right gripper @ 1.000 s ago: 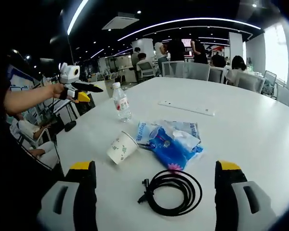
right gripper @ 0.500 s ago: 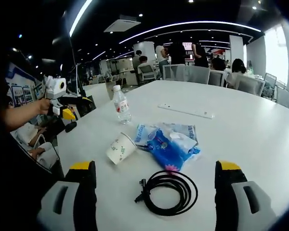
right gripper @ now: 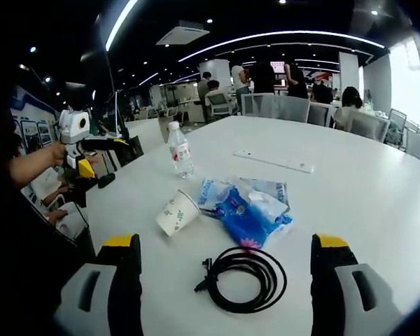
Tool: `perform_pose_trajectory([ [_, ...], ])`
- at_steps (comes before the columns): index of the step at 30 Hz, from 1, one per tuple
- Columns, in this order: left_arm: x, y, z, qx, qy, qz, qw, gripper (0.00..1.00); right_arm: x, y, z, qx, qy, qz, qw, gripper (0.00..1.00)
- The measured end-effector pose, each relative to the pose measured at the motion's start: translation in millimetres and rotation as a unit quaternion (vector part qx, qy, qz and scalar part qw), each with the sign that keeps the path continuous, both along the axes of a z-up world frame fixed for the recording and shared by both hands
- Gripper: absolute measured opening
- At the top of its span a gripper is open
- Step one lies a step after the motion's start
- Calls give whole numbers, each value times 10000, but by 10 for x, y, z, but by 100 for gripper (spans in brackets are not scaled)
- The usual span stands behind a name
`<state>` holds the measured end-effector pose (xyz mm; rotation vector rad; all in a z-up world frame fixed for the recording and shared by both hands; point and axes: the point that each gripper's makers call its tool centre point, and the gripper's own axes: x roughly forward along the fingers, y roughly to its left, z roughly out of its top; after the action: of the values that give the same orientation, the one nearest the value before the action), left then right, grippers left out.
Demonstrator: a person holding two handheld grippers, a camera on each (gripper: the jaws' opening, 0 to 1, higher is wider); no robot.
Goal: Arrange the tabletop items into an orderly group along one side of the table until the central work area is clear of visible clutter.
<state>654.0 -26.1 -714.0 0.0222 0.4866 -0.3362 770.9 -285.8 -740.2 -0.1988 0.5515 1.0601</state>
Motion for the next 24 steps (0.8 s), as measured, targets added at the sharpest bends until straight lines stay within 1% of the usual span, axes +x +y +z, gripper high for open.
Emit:
perform_pose_trajectory([
  [2, -14, 5, 3, -23, -17, 28, 10000, 100, 0, 55, 20, -22, -11, 66, 10000, 94],
  [5, -36, 20, 10, 15, -50, 49, 10000, 100, -9, 129, 33, -21, 20, 160, 9999, 90],
  [9, -63, 40, 31, 32, -85, 63, 9999, 100, -62, 335, 26, -104, 27, 494, 9987, 84],
  [11, -68, 41, 39, 69, -107, 75, 9999, 100, -91, 428, 29, -133, 22, 671, 9977, 78],
  [14, -93, 33, 45, 114, -101, 88, 9998, 100, -124, 618, 56, -188, -159, 1057, 9941, 65],
  [17, -109, 39, 41, 74, -126, 84, 9999, 100, -162, 779, 57, -169, -32, 1315, 9912, 62],
  [20, -133, 35, 12, 76, -66, 79, 9999, 100, -161, 881, 39, -282, -100, 1547, 9875, 57],
  [21, -140, 31, 9, 76, -61, 76, 9999, 100, -158, 895, 38, -284, -98, 1559, 9873, 57],
  [23, -155, 21, 15, 58, -98, 56, 9999, 100, -170, 962, 22, -299, -13, 1723, 9846, 55],
  [24, -163, 11, 16, 55, -101, 46, 9999, 100, -160, 1004, 15, -309, -22, 1787, 9834, 54],
])
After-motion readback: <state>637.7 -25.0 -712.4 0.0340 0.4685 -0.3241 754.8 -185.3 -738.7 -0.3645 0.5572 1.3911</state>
